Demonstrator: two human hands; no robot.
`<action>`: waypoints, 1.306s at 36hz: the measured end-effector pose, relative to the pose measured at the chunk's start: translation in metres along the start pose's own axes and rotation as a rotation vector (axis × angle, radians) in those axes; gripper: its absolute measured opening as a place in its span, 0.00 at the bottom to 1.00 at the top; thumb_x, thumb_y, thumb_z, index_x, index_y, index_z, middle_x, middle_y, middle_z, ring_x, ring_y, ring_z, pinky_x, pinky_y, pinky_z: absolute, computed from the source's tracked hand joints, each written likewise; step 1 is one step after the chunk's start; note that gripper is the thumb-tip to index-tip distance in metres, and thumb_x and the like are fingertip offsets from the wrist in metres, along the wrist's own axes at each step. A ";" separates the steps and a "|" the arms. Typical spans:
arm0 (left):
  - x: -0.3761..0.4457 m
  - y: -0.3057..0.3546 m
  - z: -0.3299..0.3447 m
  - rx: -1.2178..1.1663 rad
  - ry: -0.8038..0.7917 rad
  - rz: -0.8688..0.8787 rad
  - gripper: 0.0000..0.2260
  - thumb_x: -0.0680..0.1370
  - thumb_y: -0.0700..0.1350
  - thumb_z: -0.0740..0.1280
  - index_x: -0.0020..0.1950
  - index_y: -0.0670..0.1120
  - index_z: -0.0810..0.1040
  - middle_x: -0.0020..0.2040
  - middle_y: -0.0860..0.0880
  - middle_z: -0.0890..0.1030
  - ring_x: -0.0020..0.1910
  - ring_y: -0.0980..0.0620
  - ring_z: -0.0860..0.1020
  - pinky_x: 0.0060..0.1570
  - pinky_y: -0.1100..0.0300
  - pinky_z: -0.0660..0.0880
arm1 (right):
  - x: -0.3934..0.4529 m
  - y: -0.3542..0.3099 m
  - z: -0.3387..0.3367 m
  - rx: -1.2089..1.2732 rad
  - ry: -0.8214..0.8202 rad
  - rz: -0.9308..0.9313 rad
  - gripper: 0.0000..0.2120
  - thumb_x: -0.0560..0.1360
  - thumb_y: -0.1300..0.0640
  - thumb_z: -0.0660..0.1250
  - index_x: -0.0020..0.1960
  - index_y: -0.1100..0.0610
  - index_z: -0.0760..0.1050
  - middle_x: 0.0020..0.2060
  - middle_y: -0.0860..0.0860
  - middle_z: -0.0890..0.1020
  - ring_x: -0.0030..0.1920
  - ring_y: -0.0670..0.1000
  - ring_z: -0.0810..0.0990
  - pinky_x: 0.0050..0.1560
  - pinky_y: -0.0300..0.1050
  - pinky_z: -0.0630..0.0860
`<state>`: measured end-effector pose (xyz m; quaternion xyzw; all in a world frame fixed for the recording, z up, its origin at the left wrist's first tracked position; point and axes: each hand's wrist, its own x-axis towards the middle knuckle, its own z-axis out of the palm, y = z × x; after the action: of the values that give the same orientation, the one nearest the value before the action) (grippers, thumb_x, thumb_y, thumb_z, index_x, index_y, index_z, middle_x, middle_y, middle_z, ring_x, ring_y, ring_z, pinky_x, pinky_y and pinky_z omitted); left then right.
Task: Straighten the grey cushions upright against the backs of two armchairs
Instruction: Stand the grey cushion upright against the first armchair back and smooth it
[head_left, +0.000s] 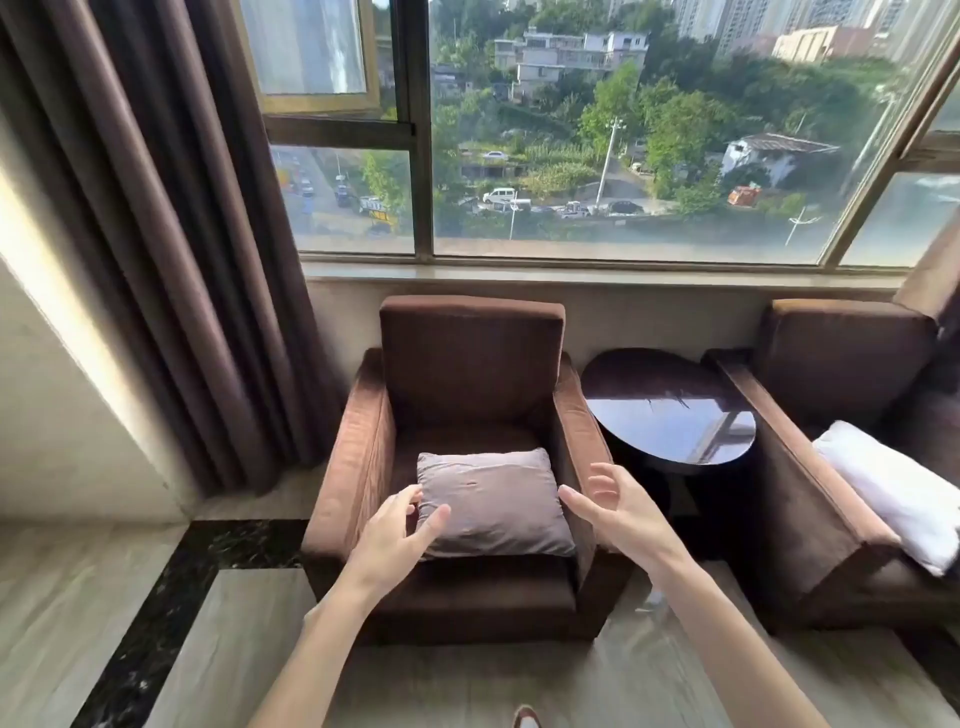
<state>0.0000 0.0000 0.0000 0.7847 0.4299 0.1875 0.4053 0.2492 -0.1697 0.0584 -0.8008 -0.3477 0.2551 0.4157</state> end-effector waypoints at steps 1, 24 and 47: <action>0.007 -0.001 0.001 -0.015 -0.002 -0.019 0.32 0.78 0.64 0.64 0.77 0.48 0.68 0.73 0.50 0.74 0.66 0.56 0.73 0.64 0.62 0.68 | 0.007 0.001 0.002 0.012 -0.001 0.015 0.39 0.67 0.32 0.73 0.72 0.48 0.69 0.62 0.45 0.78 0.60 0.43 0.78 0.60 0.42 0.74; 0.275 -0.044 0.085 -0.075 -0.117 -0.437 0.33 0.77 0.64 0.66 0.76 0.45 0.70 0.73 0.47 0.74 0.65 0.54 0.74 0.62 0.60 0.67 | 0.304 0.069 0.022 0.136 -0.233 0.175 0.52 0.64 0.30 0.73 0.79 0.50 0.56 0.79 0.48 0.63 0.77 0.49 0.64 0.67 0.40 0.64; 0.452 -0.208 0.186 -0.072 -0.249 -0.651 0.40 0.75 0.66 0.68 0.79 0.44 0.64 0.79 0.46 0.67 0.76 0.46 0.68 0.71 0.52 0.67 | 0.491 0.247 0.141 0.059 -0.264 0.521 0.50 0.67 0.36 0.76 0.79 0.55 0.57 0.76 0.51 0.67 0.70 0.48 0.69 0.62 0.41 0.64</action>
<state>0.2639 0.3479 -0.3027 0.6086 0.5980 -0.0336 0.5205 0.5443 0.1748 -0.2828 -0.8104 -0.1738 0.4655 0.3105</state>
